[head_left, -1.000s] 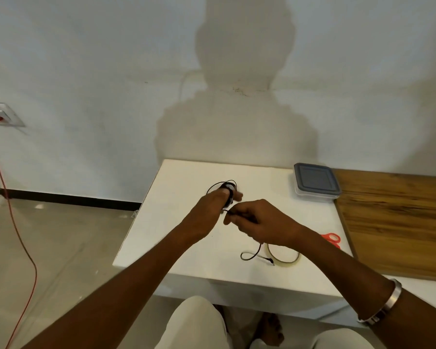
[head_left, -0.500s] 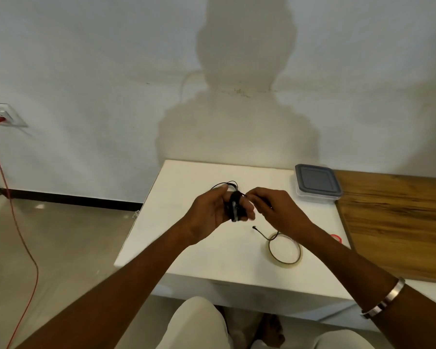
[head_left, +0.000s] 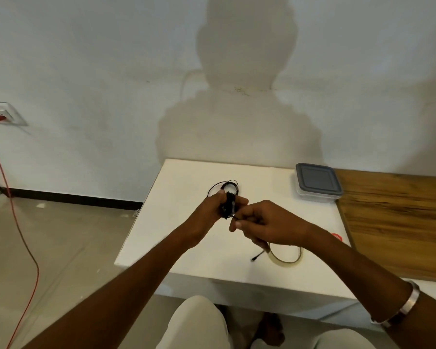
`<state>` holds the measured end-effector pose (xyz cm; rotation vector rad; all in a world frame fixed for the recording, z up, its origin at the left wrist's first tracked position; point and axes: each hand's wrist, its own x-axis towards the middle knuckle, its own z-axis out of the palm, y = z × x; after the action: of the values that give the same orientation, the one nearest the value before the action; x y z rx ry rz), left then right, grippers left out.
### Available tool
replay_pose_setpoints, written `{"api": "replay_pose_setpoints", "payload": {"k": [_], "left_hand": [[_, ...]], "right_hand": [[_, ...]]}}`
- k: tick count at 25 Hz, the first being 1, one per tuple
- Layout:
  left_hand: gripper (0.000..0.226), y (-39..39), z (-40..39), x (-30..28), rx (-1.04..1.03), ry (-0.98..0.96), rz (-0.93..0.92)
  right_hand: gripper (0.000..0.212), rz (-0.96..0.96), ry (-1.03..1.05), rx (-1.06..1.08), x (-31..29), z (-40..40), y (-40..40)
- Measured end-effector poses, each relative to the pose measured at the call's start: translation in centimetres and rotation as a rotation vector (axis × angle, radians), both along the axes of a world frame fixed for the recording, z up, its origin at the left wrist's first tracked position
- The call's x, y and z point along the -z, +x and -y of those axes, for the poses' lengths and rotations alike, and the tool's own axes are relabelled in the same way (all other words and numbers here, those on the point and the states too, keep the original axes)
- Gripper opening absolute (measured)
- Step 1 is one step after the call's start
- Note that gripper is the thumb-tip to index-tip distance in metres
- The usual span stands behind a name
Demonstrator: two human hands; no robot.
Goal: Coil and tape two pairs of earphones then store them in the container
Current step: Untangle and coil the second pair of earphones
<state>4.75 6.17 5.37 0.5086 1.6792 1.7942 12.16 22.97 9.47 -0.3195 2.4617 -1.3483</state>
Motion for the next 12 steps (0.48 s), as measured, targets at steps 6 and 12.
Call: {"api": "replay_pose_setpoints", "payload": {"k": [6,12], "left_hand": [[0.061,0.9,-0.1,-0.6,0.167,0.049,0.087],[0.058,1.1,-0.7,-2.6,0.186,0.283,0.264]], "right_hand": [[0.015,-0.289,0.11,0.265,-0.5,-1.9,-2.3],[0.016,-0.258,-0.078,0.347,1.7,-1.9,-2.9]]}}
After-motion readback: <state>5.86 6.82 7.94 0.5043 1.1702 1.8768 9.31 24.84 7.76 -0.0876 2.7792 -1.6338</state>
